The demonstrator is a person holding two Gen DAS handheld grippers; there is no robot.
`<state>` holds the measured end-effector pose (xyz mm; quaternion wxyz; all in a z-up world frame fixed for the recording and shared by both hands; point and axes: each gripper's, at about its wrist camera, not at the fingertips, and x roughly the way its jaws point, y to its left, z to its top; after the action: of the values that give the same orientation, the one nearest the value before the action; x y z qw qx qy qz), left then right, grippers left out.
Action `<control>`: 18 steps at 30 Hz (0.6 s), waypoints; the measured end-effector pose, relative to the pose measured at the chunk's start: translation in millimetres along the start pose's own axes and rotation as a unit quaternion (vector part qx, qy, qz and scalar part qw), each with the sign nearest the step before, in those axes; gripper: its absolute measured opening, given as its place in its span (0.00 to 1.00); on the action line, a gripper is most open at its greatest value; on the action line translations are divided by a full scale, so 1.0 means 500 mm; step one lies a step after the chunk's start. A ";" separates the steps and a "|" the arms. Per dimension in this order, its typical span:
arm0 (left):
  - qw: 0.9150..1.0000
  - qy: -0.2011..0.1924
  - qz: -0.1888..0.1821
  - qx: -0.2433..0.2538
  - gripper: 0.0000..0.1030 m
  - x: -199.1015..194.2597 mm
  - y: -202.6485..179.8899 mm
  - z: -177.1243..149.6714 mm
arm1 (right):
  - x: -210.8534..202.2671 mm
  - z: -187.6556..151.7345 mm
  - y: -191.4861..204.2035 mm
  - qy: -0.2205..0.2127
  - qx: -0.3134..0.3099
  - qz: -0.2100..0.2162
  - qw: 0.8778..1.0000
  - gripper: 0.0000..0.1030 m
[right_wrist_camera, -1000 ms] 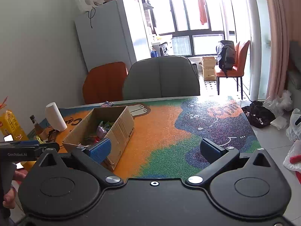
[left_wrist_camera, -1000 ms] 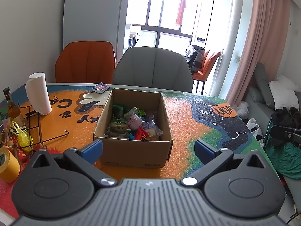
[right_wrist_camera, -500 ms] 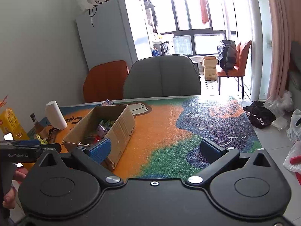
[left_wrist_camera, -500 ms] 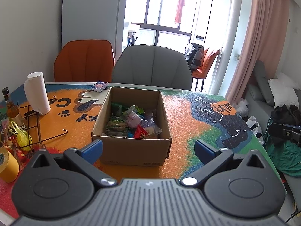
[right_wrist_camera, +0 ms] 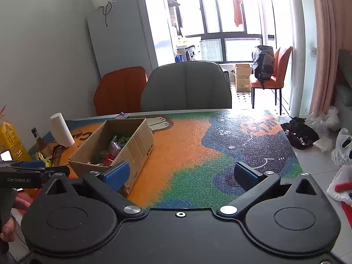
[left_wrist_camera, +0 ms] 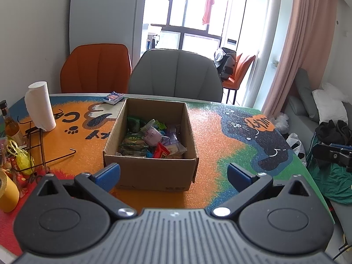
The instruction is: Organize snacks
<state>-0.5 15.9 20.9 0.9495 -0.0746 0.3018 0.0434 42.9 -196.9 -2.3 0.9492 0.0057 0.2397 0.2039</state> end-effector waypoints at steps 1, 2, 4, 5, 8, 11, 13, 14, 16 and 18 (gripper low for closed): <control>1.000 0.001 -0.001 0.000 1.00 0.001 0.000 0.000 | 0.000 0.000 0.000 0.000 0.000 -0.001 1.000 1.00; 1.000 0.002 -0.001 -0.001 1.00 0.001 0.001 -0.001 | 0.000 0.000 0.001 0.001 0.000 -0.001 1.000 1.00; 1.000 0.003 -0.003 -0.001 1.00 0.003 0.001 -0.002 | -0.001 -0.002 0.001 0.001 0.000 -0.002 1.000 1.00; 1.000 0.004 -0.003 -0.001 1.00 0.003 0.001 -0.003 | 0.000 -0.003 0.001 0.001 -0.001 -0.002 1.000 1.00; 1.000 0.005 -0.003 0.001 1.00 0.003 0.000 -0.004 | 0.002 -0.003 0.001 0.002 -0.001 -0.003 1.000 1.00; 1.000 0.005 -0.004 0.001 1.00 0.003 0.000 -0.005 | 0.007 -0.003 0.000 0.005 0.002 -0.006 1.000 1.00; 1.000 0.004 -0.005 0.002 1.00 0.003 0.000 -0.006 | 0.007 -0.003 0.001 0.005 -0.001 -0.008 1.000 1.00; 1.000 0.004 -0.005 0.001 1.00 0.003 -0.001 -0.006 | 0.006 -0.003 0.001 0.005 -0.003 -0.010 1.000 1.00; 1.000 0.003 -0.006 0.002 1.00 0.002 -0.003 -0.005 | 0.005 -0.004 0.000 0.005 -0.003 -0.011 1.000 1.00; 1.000 0.002 -0.008 0.003 1.00 0.003 -0.005 -0.005 | 0.004 -0.004 -0.002 0.004 -0.002 -0.012 1.000 1.00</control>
<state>-0.6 13.2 18.2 0.9493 -0.0741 0.3034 0.0344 43.9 -197.1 -5.0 0.9505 0.0000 0.2434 0.1930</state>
